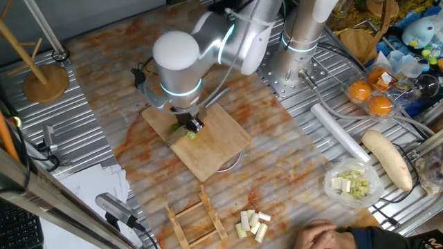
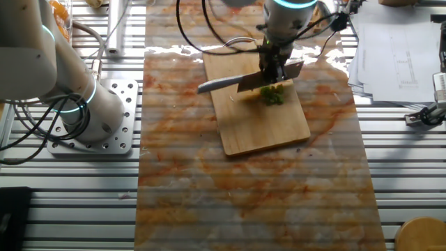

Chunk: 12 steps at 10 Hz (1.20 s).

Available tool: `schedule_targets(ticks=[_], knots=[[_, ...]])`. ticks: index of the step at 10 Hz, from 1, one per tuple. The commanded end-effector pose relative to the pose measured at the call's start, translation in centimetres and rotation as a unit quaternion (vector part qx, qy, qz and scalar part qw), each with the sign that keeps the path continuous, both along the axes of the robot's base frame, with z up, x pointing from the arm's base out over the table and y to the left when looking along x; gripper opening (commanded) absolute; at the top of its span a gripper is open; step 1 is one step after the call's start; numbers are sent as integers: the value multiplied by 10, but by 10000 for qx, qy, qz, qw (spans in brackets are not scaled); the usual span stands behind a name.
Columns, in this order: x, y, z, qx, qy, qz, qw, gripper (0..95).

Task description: Chop the scallions

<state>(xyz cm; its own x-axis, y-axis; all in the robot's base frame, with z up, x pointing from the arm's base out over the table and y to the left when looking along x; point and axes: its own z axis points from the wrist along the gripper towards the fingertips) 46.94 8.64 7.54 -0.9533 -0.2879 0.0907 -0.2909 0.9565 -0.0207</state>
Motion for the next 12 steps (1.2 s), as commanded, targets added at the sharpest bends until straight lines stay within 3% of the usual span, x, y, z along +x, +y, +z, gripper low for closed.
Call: schedule_targets(ticks=[1, 2, 4, 6, 8, 10, 11, 12], knots=[[5, 4, 6, 398, -65, -446, 9982, 0], [7, 8, 11, 552, -38, -672, 9962, 0], [16, 17, 12, 945, -181, -1110, 9892, 0], [32, 31, 13, 941, -277, -1401, 9853, 0], [51, 49, 8, 905, -270, -1816, 9788, 0], [60, 56, 8, 868, -215, -2103, 9735, 0], [60, 56, 8, 814, -141, -2014, 9760, 0], [60, 56, 8, 453, -76, -1385, 9893, 0]])
